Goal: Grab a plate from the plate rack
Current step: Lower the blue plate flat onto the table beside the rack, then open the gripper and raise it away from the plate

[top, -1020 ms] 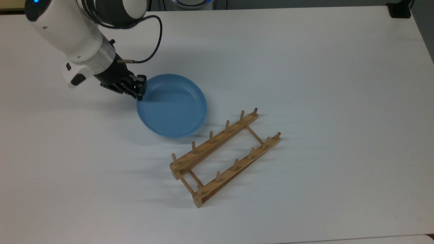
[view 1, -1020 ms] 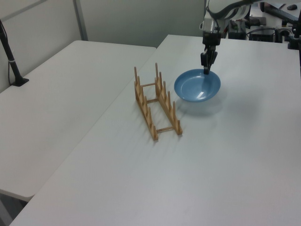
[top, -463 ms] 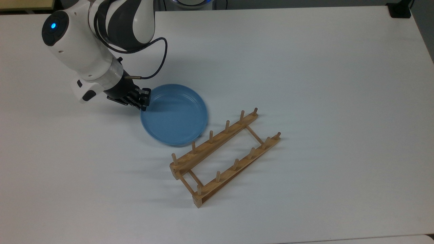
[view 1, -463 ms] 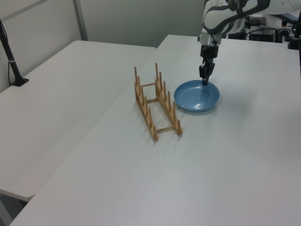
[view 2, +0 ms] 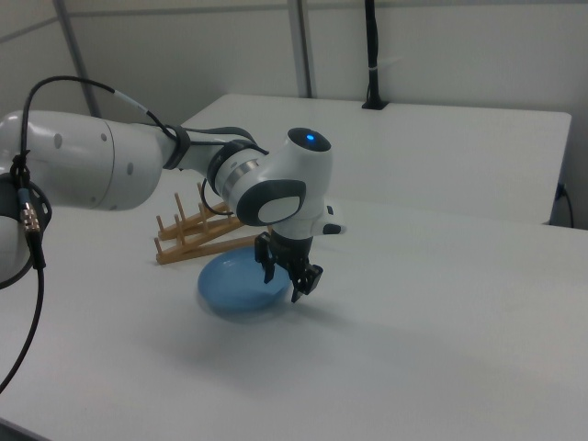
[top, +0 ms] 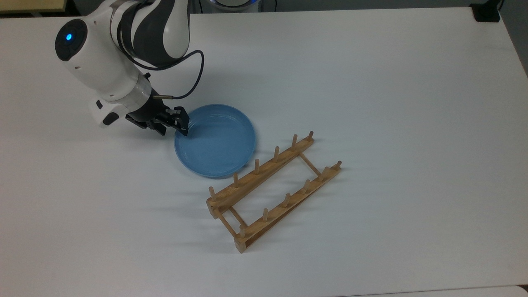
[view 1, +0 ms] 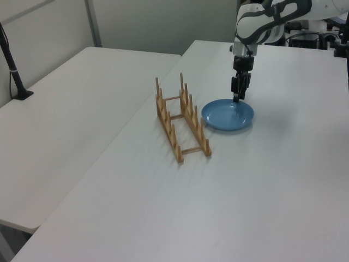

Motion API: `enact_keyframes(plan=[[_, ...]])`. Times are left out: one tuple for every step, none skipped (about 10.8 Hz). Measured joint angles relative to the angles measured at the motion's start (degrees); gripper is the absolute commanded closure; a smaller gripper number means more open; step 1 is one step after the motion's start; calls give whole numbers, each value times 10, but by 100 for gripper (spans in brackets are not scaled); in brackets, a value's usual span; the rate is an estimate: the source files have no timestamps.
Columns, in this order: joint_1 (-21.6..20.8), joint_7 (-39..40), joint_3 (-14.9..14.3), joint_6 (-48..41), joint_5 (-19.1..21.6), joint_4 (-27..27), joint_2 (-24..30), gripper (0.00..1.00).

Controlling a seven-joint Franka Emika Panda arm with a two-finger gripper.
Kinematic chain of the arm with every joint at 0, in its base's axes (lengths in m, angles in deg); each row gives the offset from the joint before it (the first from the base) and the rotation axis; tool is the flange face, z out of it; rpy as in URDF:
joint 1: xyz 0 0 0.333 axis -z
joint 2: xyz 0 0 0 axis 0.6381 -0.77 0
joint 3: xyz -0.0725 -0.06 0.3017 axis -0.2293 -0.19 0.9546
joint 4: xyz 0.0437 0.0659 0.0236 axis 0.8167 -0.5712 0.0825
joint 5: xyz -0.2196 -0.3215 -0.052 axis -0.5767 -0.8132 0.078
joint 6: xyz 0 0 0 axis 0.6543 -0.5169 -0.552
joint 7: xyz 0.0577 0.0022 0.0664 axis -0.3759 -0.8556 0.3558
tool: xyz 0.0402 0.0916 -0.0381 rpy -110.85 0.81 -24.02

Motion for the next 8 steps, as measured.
enact_keyframes(plan=[[0,0,0,0,0,2,3,0],[-4,1,0,0,-6,4,11,0],[-15,-3,1,0,-26,7,28,0],[-29,-30,1,0,-57,9,52,0],[-43,-67,5,-14,-101,10,83,0],[-54,-103,14,-47,-148,11,116,0],[-61,-135,26,-89,-185,11,148,0],[-64,-156,39,-121,-203,11,177,0]])
